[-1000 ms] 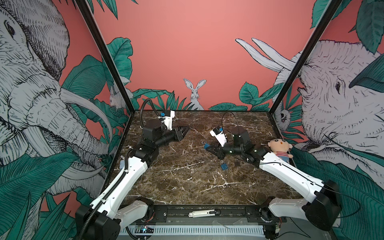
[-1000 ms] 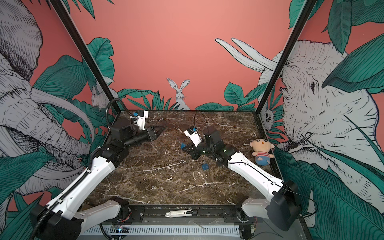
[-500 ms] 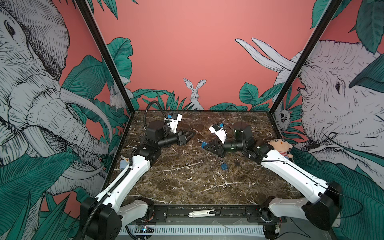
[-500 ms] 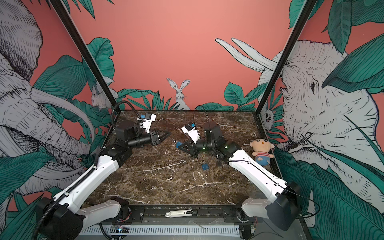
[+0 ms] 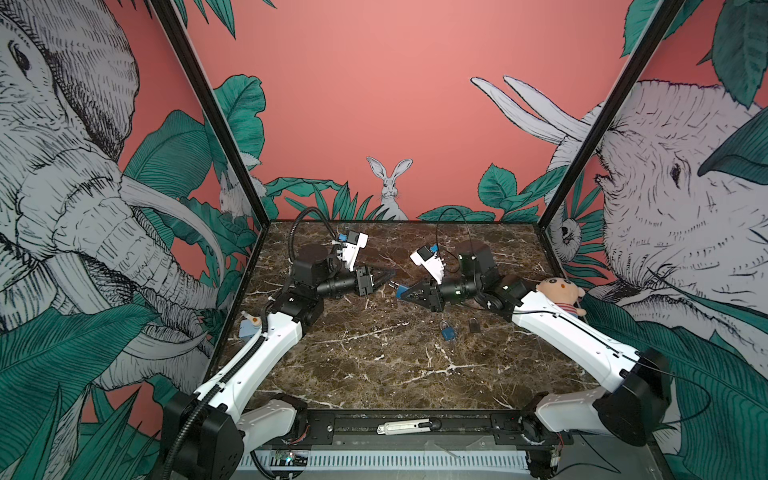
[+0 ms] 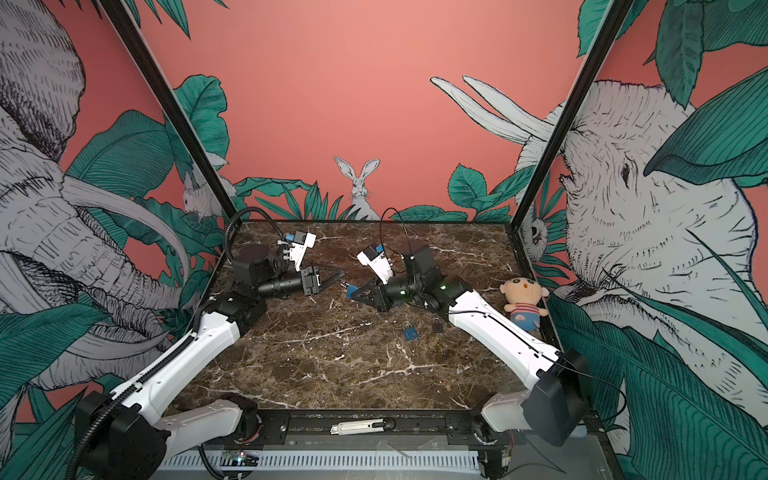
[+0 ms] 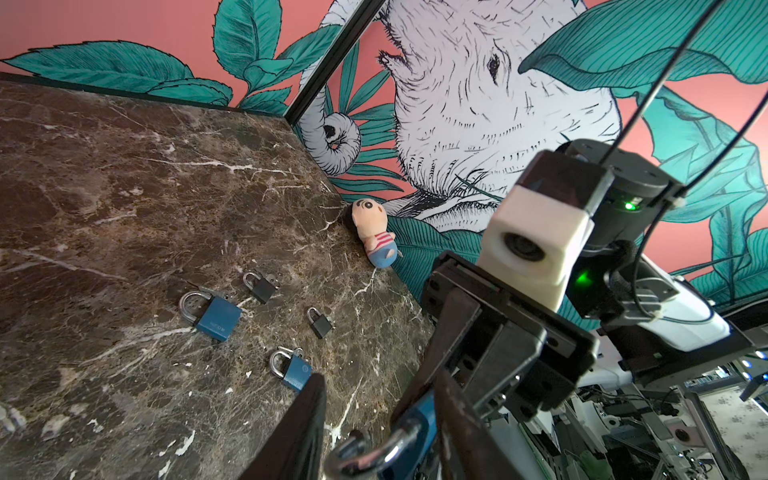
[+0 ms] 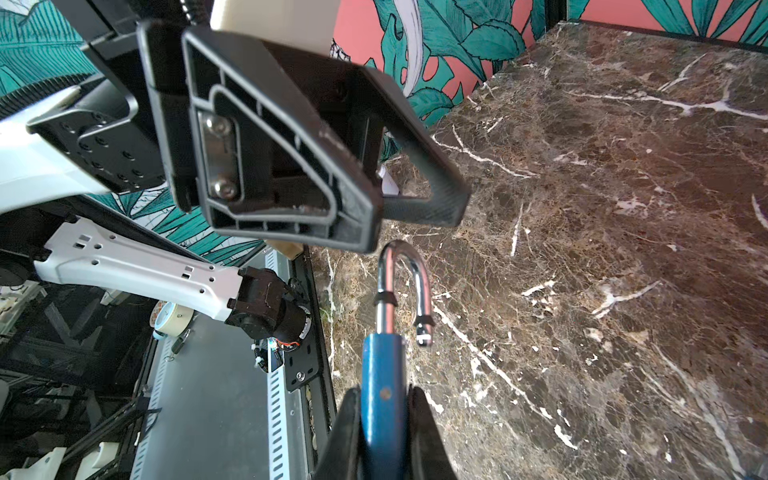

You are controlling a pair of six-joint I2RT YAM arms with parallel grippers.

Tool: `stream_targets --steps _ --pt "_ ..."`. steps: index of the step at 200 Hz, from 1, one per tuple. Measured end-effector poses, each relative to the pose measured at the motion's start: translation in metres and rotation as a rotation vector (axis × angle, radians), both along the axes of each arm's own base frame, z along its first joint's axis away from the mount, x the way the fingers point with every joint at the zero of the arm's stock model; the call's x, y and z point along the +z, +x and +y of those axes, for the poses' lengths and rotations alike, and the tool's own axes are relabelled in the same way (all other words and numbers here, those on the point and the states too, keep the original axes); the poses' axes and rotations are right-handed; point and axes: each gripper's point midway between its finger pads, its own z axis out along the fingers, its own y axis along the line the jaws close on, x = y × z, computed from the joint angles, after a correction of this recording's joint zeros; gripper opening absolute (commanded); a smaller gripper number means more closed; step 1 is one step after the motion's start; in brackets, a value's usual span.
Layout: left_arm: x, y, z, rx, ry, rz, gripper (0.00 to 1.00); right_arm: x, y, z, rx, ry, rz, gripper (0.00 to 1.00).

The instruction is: Lock with the key

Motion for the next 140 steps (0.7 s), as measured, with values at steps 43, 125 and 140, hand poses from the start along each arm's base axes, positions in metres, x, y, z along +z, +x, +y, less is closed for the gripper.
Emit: stream_targets --steps 43,125,140 --pt "0.0 -0.006 0.0 -0.02 -0.004 -0.002 0.37 0.01 0.0 0.001 0.015 0.034 0.012 0.0" --pt "0.006 -0.014 0.003 -0.025 -0.004 -0.023 0.27 0.017 0.002 0.001 0.021 0.07 0.042 0.0" --pt "0.005 -0.014 0.003 -0.026 -0.001 -0.019 0.26 0.018 0.001 0.002 0.026 0.075 0.045 0.0"
